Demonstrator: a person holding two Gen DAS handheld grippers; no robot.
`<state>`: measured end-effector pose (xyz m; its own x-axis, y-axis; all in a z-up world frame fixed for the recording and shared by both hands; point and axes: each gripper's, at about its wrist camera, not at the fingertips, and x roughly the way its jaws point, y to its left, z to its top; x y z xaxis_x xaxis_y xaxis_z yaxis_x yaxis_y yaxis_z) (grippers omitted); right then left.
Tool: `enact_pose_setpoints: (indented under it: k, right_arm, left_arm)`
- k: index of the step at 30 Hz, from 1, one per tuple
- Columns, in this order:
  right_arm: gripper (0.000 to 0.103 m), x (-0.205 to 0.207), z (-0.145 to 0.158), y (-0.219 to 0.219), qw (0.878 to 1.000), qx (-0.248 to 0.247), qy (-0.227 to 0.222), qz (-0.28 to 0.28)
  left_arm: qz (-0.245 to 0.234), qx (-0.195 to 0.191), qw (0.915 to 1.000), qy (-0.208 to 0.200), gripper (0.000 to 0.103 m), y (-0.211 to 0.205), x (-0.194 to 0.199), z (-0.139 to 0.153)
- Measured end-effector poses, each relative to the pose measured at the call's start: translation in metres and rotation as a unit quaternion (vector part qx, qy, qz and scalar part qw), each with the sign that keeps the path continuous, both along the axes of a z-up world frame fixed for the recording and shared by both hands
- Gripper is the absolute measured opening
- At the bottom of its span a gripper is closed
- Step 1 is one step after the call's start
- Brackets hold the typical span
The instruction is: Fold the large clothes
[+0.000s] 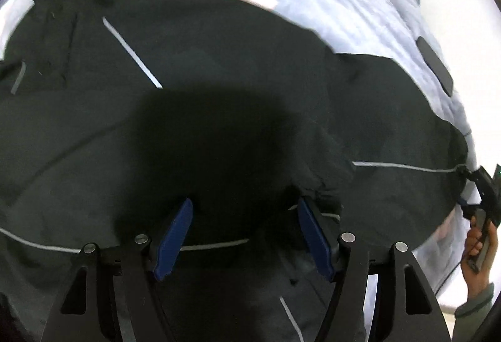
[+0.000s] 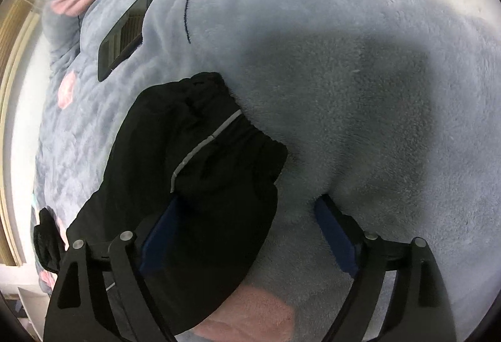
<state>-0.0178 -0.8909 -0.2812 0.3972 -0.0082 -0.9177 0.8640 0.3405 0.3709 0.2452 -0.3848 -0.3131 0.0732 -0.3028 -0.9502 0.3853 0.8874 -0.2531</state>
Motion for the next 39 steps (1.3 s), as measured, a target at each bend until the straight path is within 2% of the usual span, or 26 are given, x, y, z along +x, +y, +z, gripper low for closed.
enact_pose_setpoints:
  k: [3,6,7,8,9,10,11,15,18,21,23,27,29,32,35,37,39]
  right_arm:
    - [0.089,-0.005,-0.001,-0.002,1.0,0.01,-0.015,-0.008]
    - [0.09,-0.003,-0.003,-0.004,1.0,0.013,-0.012,-0.004]
    - [0.08,-0.001,-0.001,-0.003,1.0,0.009,-0.008,0.001]
    - [0.055,0.003,0.003,-0.001,1.0,0.005,-0.011,0.01]
    - [0.044,0.007,0.009,0.003,0.999,0.004,-0.02,0.025]
    - [0.026,0.011,0.015,0.006,0.999,0.002,-0.022,0.033]
    - [0.02,0.014,0.026,0.012,0.998,-0.006,-0.033,0.049]
    - [0.019,0.01,0.069,0.029,0.992,-0.056,-0.074,0.086]
    - [0.019,0.008,0.056,0.026,0.994,-0.048,-0.057,0.083]
    - [0.019,0.005,0.028,0.017,0.997,-0.015,-0.051,0.051]
    - [0.019,0.006,0.02,0.013,0.998,-0.008,-0.052,0.038]
    - [0.019,0.013,0.027,0.021,0.998,-0.029,-0.031,0.046]
    - [0.018,0.022,0.038,0.029,0.997,-0.05,-0.01,0.065]
    - [0.016,0.033,0.068,0.048,0.993,-0.075,-0.024,0.089]
    - [0.016,0.047,0.105,0.079,0.986,-0.093,-0.058,0.128]
    - [0.016,0.063,0.13,0.111,0.977,-0.11,-0.076,0.164]
    - [0.016,0.086,0.155,0.154,0.965,-0.129,-0.091,0.209]
  left_arm:
    - [0.019,-0.016,0.9995,0.021,0.072,0.005,0.008,-0.007]
    - [0.01,-0.015,0.9996,0.022,0.072,0.004,0.008,-0.008]
    - [0.006,-0.014,0.9997,0.02,0.073,0.003,0.008,-0.008]
    - [0.003,-0.014,0.9997,0.018,0.073,0.003,0.009,-0.008]
    - [0.005,-0.016,0.9997,0.019,0.073,0.002,0.01,-0.008]
    - [0.007,-0.02,0.9996,0.019,0.073,0.003,0.01,-0.008]
    - [0.009,-0.022,0.9996,0.017,0.072,0.004,0.008,-0.006]
    - [0.0,-0.038,0.9993,0.0,0.063,0.004,-0.002,0.011]
    - [-0.015,-0.033,0.9993,-0.006,0.063,-0.001,-0.009,0.011]
    - [-0.015,-0.028,0.9994,0.011,0.064,-0.005,-0.005,0.0]
    - [-0.014,-0.029,0.9993,0.017,0.064,-0.005,-0.001,-0.003]
    - [-0.037,-0.015,0.9992,0.002,0.065,-0.013,-0.002,-0.004]
    - [-0.045,-0.005,0.9989,-0.007,0.065,-0.018,-0.002,-0.009]
    - [-0.047,-0.005,0.9988,-0.016,0.064,-0.024,-0.001,-0.004]
    - [-0.038,-0.049,0.9979,-0.019,0.061,-0.003,-0.005,0.019]
    - [-0.034,-0.085,0.9953,-0.031,0.061,0.018,-0.01,0.044]
    - [-0.038,-0.098,0.993,-0.054,0.061,0.038,-0.014,0.068]
